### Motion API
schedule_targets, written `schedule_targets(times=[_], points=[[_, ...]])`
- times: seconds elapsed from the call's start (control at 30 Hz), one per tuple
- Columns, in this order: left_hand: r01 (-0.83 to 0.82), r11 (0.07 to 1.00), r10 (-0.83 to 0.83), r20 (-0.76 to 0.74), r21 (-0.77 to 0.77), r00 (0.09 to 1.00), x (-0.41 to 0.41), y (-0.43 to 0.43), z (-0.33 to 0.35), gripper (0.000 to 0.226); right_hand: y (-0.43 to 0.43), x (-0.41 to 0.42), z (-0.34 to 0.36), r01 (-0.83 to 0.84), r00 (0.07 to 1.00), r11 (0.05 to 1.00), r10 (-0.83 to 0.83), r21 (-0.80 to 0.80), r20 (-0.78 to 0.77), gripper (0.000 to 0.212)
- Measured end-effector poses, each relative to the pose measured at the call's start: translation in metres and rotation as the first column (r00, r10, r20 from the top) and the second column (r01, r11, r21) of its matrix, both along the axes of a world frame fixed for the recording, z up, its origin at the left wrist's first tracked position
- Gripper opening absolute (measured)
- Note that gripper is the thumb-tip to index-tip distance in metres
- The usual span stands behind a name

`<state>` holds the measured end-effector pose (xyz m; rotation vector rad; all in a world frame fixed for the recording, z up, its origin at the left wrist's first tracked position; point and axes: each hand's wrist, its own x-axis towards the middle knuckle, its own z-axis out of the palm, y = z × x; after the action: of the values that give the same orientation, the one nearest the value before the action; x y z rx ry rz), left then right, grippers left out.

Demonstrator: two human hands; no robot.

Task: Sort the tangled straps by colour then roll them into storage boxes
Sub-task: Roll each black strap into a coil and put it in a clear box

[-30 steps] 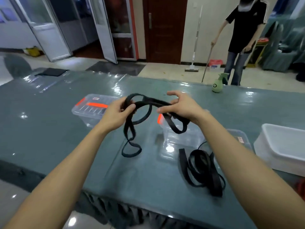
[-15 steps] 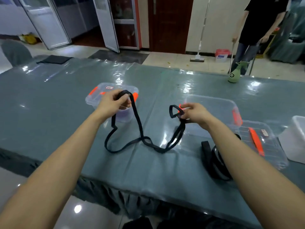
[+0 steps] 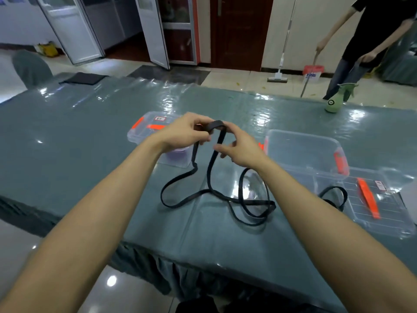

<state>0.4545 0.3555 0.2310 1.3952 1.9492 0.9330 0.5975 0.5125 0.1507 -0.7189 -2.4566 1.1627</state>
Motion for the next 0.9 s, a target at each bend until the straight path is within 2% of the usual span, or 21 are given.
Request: schedule_targets(times=[0.07,0.13,0.2,0.23,0.3,0.37,0.53,0.6,0.67,0.73,0.8,0.83,0.9], points=[[0.016,0.999,-0.019,0.064,0.043,0.998,0.001,0.003,0.011,0.031,-0.002,-0.012,0.008,0.091,0.995,0.996,-0.092,-0.01,-0.05,0.063],[-0.046,0.99,0.02,0.194,0.132,0.981,0.0,0.006,0.017,0.032,-0.003,-0.009,0.004,0.301,0.947,0.953,-0.299,-0.002,-0.119,0.063],[-0.148,0.966,0.076,0.317,0.21,0.945,-0.002,0.008,0.017,0.035,-0.008,0.006,-0.013,0.461,0.862,0.887,-0.45,-0.005,-0.234,0.038],[-0.192,0.954,0.097,0.372,0.229,0.923,-0.003,0.009,0.016,0.036,-0.012,0.012,-0.026,0.483,0.846,0.876,-0.468,-0.007,-0.254,0.023],[-0.245,0.939,0.113,0.457,0.242,0.883,-0.003,0.009,0.012,0.037,-0.022,0.019,-0.052,0.418,0.889,0.908,-0.412,-0.015,-0.199,0.008],[-0.265,0.934,0.121,0.485,0.24,0.866,0.001,0.008,0.007,0.035,-0.032,0.017,-0.07,0.313,0.941,0.95,-0.313,-0.021,-0.131,0.013],[-0.259,0.942,0.123,0.503,0.212,0.856,0.015,0.01,0.004,0.037,-0.039,-0.004,-0.086,0.037,0.999,0.979,-0.034,-0.201,0.015,0.068],[-0.244,0.946,0.108,0.501,0.215,0.859,0.018,0.012,0.006,0.037,-0.037,-0.012,-0.088,0.006,0.999,0.971,0.005,-0.24,0.045,0.073],[-0.23,0.946,0.089,0.499,0.229,0.862,0.02,0.011,0.011,0.035,-0.036,-0.016,-0.086,0.011,0.998,0.97,0.003,-0.245,0.055,0.062],[-0.219,0.943,0.071,0.488,0.252,0.87,0.021,0.009,0.015,0.032,-0.041,-0.013,-0.081,-0.03,0.999,0.959,0.036,-0.282,0.019,0.031],[-0.222,0.937,0.066,0.491,0.268,0.869,0.021,0.008,0.018,0.032,-0.044,-0.008,-0.076,-0.081,0.997,0.955,0.082,-0.287,-0.007,0.011],[-0.231,0.933,0.068,0.495,0.275,0.866,0.02,0.008,0.018,0.032,-0.045,-0.005,-0.075,-0.088,0.996,0.957,0.088,-0.275,-0.01,0.006],[-0.258,0.922,0.083,0.502,0.29,0.861,0.021,0.011,0.016,0.033,-0.047,0.003,-0.073,-0.079,0.997,0.959,0.08,-0.271,-0.007,0.013]])
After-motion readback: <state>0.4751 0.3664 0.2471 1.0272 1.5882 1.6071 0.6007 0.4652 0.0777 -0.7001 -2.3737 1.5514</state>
